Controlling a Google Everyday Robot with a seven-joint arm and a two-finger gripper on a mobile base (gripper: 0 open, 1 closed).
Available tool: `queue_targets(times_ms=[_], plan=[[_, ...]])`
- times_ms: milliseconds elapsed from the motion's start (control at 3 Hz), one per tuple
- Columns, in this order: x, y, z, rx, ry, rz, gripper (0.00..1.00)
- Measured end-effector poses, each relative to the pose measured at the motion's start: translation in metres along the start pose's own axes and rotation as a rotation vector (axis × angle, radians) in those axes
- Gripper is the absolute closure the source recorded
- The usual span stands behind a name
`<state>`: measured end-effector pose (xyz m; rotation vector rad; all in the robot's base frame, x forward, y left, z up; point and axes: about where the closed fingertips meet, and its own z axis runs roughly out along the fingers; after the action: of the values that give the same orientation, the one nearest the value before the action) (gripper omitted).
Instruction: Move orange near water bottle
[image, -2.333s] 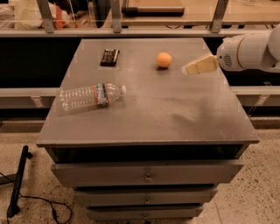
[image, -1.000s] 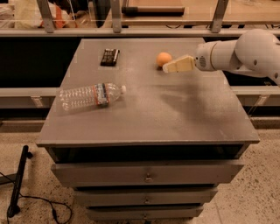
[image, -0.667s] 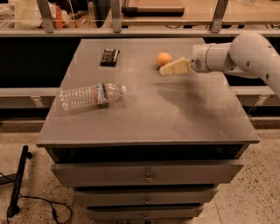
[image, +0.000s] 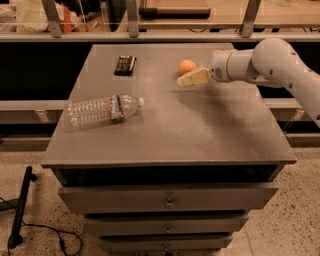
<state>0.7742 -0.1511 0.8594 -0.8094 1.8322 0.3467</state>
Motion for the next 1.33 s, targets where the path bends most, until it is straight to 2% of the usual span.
queue_targets(times_ms=[333, 667, 1333], plan=[[0.001, 0.002, 0.009, -0.014, 0.007, -0.010, 0.00], [0.001, 0.004, 0.016, -0.032, 0.007, -0.020, 0.16], [0.002, 0.010, 0.023, -0.062, 0.025, -0.034, 0.62]])
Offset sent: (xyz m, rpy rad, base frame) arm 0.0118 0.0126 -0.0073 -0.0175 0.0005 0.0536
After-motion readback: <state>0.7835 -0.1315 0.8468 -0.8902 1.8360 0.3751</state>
